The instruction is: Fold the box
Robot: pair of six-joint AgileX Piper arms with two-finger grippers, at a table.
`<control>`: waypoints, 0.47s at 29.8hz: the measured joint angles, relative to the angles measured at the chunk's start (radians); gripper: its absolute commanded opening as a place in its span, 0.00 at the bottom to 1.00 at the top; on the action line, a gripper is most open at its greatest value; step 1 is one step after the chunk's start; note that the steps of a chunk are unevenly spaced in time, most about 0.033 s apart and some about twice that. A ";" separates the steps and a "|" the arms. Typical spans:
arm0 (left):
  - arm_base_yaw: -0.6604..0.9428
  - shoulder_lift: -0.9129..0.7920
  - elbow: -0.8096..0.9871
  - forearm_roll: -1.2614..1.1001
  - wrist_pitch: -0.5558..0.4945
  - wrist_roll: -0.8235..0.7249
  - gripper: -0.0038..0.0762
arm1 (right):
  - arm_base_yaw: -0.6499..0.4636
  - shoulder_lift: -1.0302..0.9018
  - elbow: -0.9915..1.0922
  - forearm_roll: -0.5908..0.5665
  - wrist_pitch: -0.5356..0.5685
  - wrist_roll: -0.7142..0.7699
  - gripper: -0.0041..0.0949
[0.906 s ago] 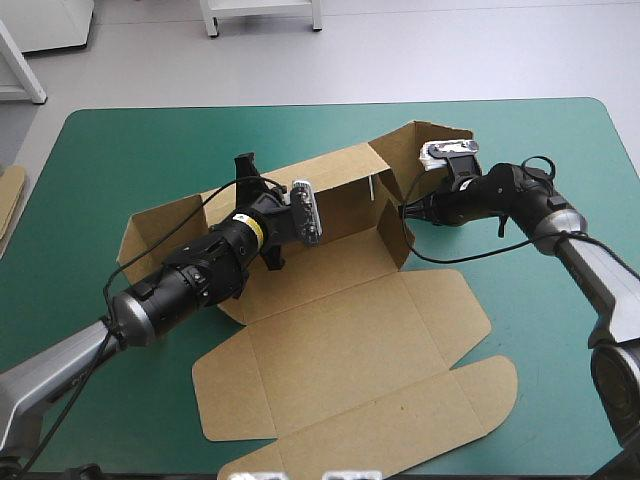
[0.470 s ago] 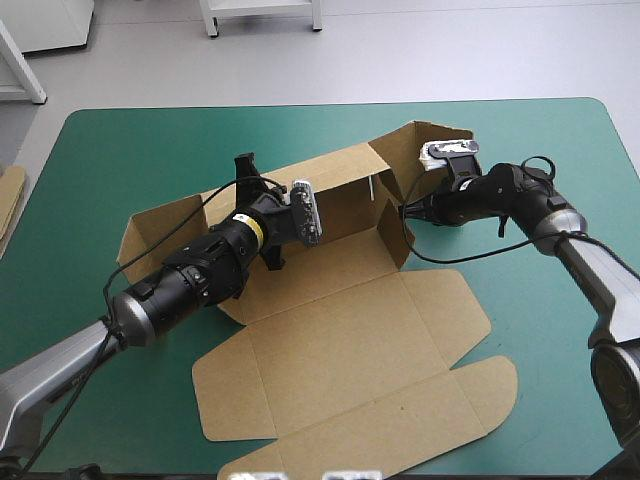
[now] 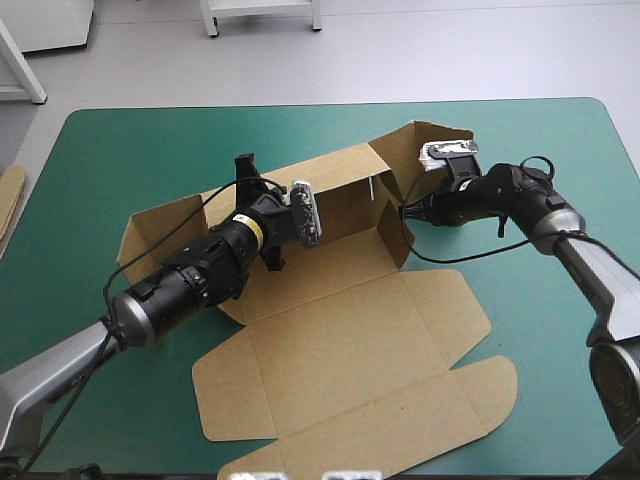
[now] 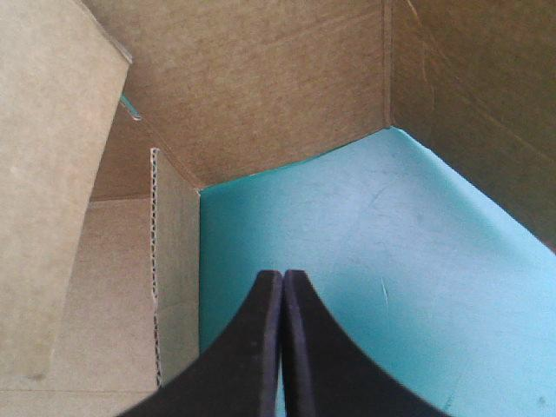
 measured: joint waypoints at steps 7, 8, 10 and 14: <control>0.000 -0.007 0.019 0.003 -0.014 0.001 0.04 | 0.000 0.006 0.000 -0.001 -0.014 0.000 0.03; 0.000 -0.007 0.020 0.003 -0.014 0.001 0.04 | 0.000 0.006 0.000 -0.001 -0.014 0.000 0.03; 0.000 -0.007 0.021 0.003 -0.015 0.001 0.04 | 0.000 0.006 0.000 -0.001 -0.016 0.000 0.03; 0.000 -0.008 0.024 0.004 -0.020 0.001 0.04 | 0.000 0.007 -0.014 -0.001 -0.020 0.000 0.03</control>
